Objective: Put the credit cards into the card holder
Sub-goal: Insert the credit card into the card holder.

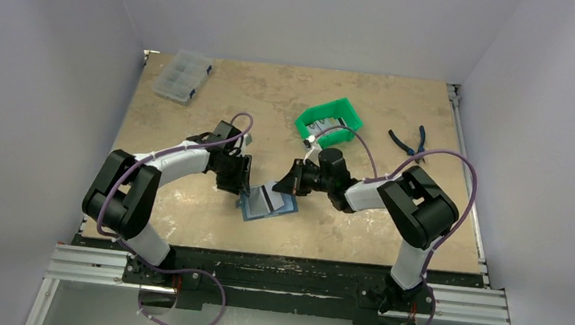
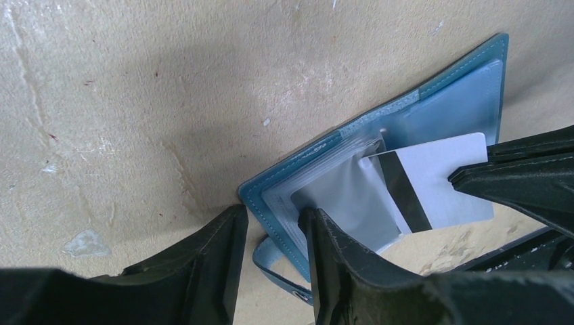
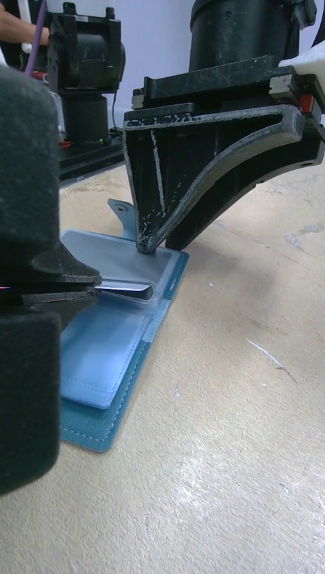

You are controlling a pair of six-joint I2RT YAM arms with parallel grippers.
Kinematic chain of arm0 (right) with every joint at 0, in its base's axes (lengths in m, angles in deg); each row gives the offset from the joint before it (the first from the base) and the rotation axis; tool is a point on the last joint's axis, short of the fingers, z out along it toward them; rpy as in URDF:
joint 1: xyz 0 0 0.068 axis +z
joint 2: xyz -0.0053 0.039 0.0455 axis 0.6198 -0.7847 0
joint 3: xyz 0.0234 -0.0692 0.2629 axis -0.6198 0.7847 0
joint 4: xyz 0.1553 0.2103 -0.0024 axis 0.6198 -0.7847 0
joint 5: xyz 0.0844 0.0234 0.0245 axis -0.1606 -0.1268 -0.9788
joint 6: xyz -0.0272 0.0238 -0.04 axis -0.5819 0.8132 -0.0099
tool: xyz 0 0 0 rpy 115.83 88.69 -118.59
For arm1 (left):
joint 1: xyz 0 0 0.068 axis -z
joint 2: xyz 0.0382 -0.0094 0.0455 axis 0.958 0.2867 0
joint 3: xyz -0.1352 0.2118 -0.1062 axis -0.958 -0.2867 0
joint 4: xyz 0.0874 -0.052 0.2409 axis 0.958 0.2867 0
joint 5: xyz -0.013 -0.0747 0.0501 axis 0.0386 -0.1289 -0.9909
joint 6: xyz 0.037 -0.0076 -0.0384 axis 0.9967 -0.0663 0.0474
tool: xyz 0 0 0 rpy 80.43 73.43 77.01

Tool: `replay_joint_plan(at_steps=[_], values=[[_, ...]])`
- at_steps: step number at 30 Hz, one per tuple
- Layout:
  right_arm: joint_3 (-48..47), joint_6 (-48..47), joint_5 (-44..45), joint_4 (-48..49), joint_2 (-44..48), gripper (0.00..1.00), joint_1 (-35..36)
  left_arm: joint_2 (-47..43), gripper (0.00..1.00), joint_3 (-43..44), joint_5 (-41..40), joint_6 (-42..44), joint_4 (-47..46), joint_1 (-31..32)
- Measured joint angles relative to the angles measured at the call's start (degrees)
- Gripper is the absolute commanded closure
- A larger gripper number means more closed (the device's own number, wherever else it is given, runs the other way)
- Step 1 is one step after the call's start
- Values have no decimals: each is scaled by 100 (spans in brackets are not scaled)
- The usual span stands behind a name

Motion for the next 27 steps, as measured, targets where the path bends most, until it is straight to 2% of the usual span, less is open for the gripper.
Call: replay_joint_plan(at_steps=[4, 10, 15, 20, 23, 26, 27], values=[[0, 116, -20, 114, -22, 100, 2, 0, 59, 0, 0, 0, 0, 0], [310, 835, 13, 1036, -315, 100, -11, 0, 59, 0, -7, -2, -2, 11], [540, 1320, 136, 1547, -422, 100, -4, -61, 54, -13, -42, -13, -20, 33], [599, 1556, 177, 1786, -461, 100, 7, -671, 49, -52, -179, -229, 26, 20], [610, 1624, 179, 1884, -518, 100, 7, -1388, 55, -107, -442, -575, 59, 4], [623, 1663, 186, 1928, -535, 100, 7, -1836, 70, -262, -673, -946, 15, -48], [625, 1663, 184, 1941, -535, 100, 7, -1897, 72, -369, -719, -1040, -26, -79]])
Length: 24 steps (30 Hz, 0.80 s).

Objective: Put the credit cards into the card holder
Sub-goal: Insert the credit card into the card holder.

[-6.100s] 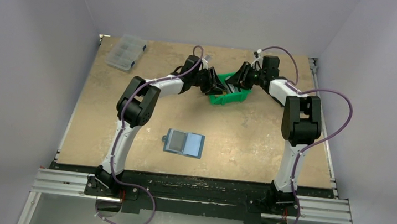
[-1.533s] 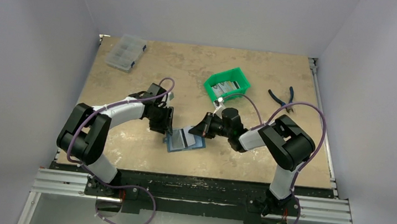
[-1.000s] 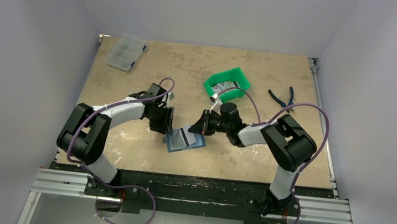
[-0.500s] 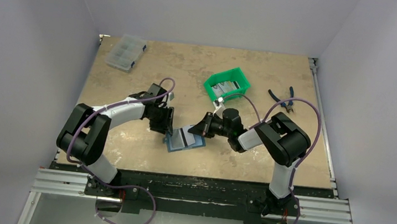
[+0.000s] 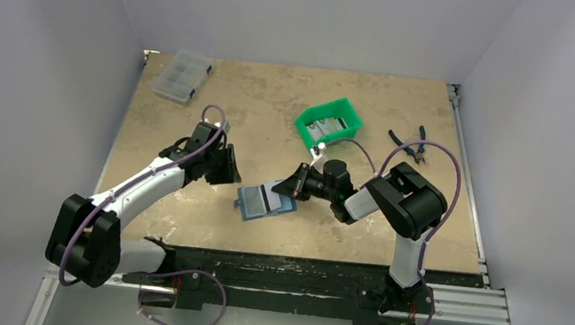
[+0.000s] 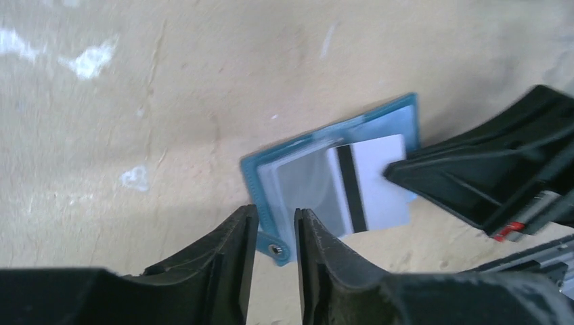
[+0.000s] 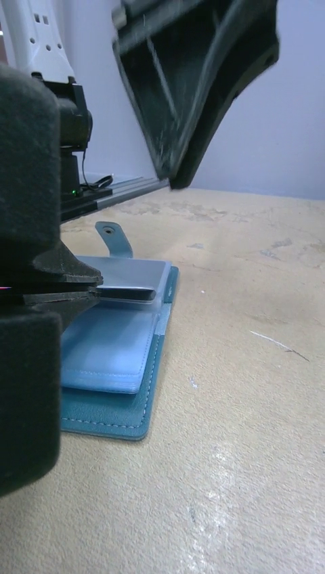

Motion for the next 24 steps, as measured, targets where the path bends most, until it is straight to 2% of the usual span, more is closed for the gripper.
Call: replay_joint_plan(at_steps=[3, 7, 19, 24], values=[[0, 0, 0, 50, -24, 100, 0, 81, 79, -435, -44, -289, -85, -94], [0, 0, 15, 70, -66, 100, 0, 492, 82, -986, 46, -531, -247, -127], [-11, 39, 352, -50, -87, 100, 190, 658, 84, -1165, 579, -686, -914, -157], [-197, 79, 763, -343, -87, 92, 599, 654, 85, -1231, 658, -706, -1060, -166]])
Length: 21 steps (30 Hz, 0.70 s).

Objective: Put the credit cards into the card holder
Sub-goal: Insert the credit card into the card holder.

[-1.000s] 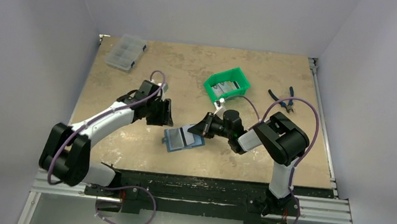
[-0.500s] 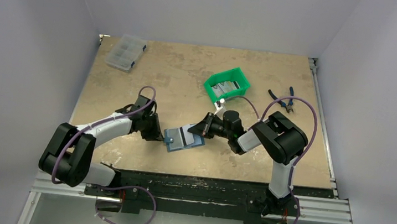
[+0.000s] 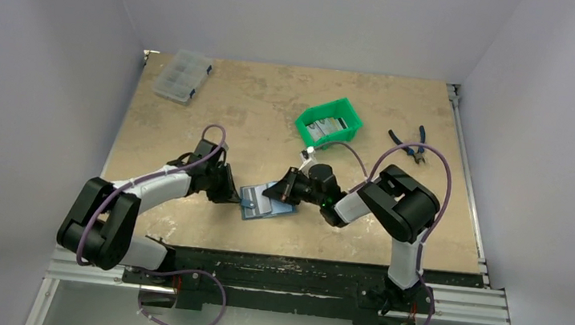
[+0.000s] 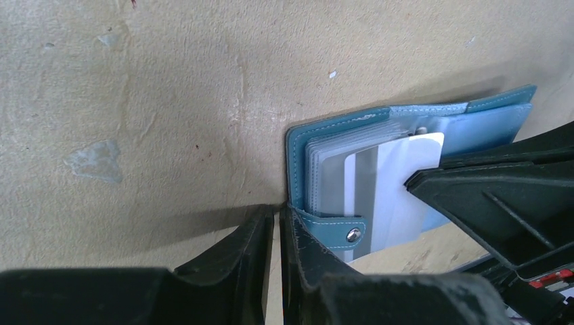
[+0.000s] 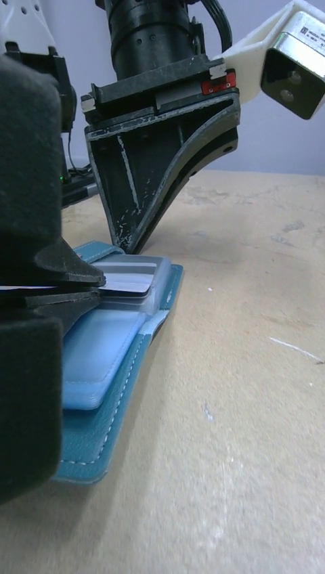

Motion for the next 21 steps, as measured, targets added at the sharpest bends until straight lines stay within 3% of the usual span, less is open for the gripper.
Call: replay_joint_plan(at_steps=[4, 13, 21], values=[[-87, -17, 184, -247, 61, 71, 120, -68, 85, -76, 7, -44, -79, -7], [-645, -1272, -125, -2247, 643, 61, 114, -208, 85, -203, 46, -79, -149, 7], [-713, -1615, -363, -2634, 680, 55, 170, -192, 85, -264, 275, -85, -227, 20]])
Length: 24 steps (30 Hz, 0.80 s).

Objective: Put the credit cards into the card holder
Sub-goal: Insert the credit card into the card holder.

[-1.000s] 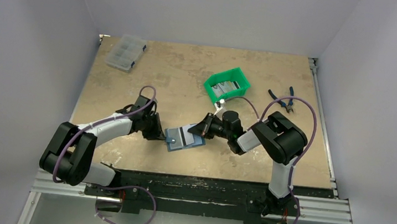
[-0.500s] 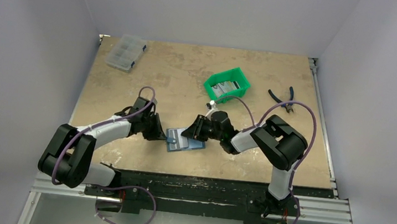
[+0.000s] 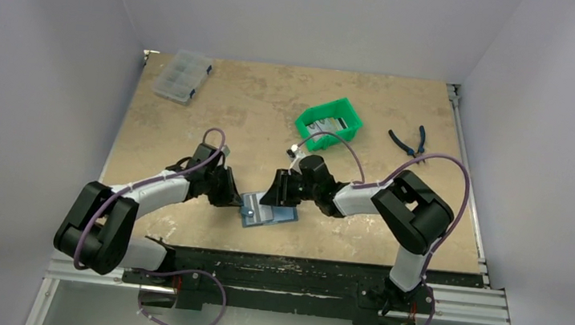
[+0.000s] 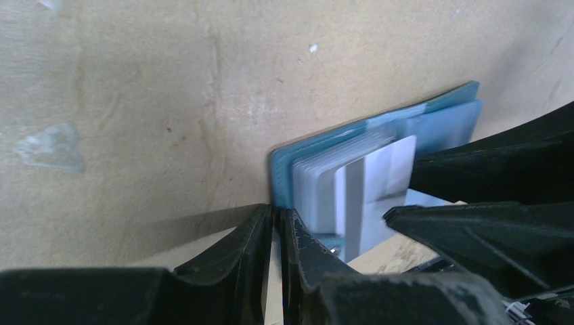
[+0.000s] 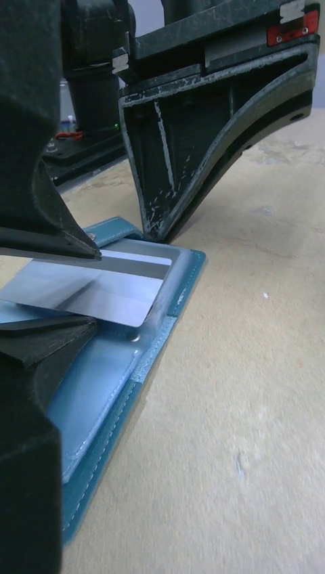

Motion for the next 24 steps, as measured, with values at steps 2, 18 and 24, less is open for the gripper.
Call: replay_joint_plan(at_steps=[2, 18, 24], values=[[2, 101, 13, 72, -2, 51, 94, 2, 86, -39, 76, -44, -90, 57], [37, -446, 138, -1078, 828, 34, 179, -306, 74, -179, 168, -297, -31, 269], [90, -752, 345, -1550, 955, 31, 173, -730, 71, -184, -83, -343, 413, 269]])
